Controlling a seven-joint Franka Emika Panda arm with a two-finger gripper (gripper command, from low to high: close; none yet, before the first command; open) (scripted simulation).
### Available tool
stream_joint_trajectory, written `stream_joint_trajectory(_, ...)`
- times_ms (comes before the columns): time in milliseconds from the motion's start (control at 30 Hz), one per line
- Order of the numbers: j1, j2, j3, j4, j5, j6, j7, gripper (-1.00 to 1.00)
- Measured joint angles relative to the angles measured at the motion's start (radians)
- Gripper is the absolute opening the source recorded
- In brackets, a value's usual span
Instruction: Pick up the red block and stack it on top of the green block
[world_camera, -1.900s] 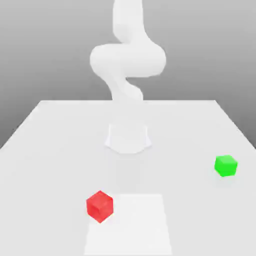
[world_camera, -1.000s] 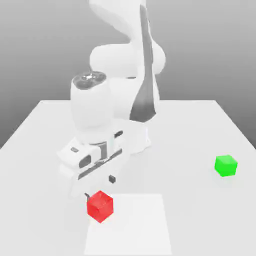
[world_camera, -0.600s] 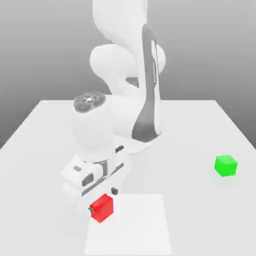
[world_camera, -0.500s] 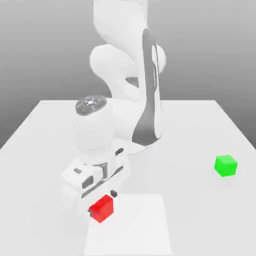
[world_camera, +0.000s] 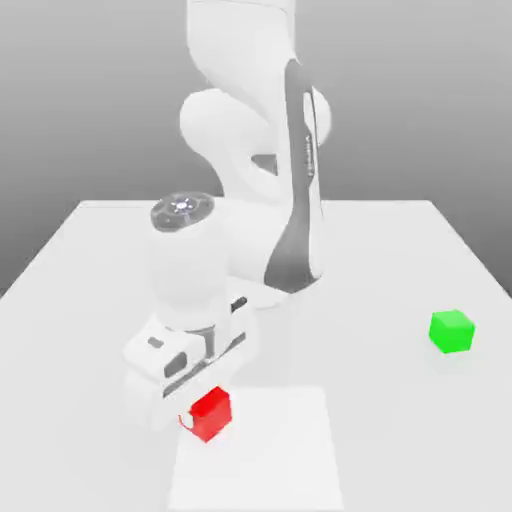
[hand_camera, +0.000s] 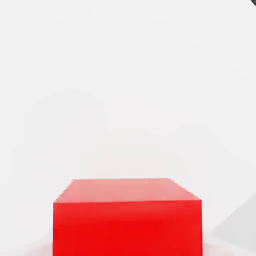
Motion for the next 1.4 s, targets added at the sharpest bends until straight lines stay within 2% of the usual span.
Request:
stream_joint_trajectory(233, 0.02, -0.085, -0.042, -0.016, -0.098, -0.066, 0.073, -1.0)
stream_joint_trajectory(500, 0.01, -0.202, -0.076, -0.049, -0.324, -0.103, 0.212, -1.0)
stream_joint_trajectory(667, -0.006, -0.227, 0.033, -0.056, -0.351, -0.118, 0.056, -1.0)
stream_joint_trajectory(800, 0.146, -0.244, 0.098, -0.058, -0.356, -0.131, -0.117, -1.0)
stream_joint_trajectory(1400, 0.523, -0.313, 0.271, -0.072, -0.33, -0.186, -0.884, -1.0)
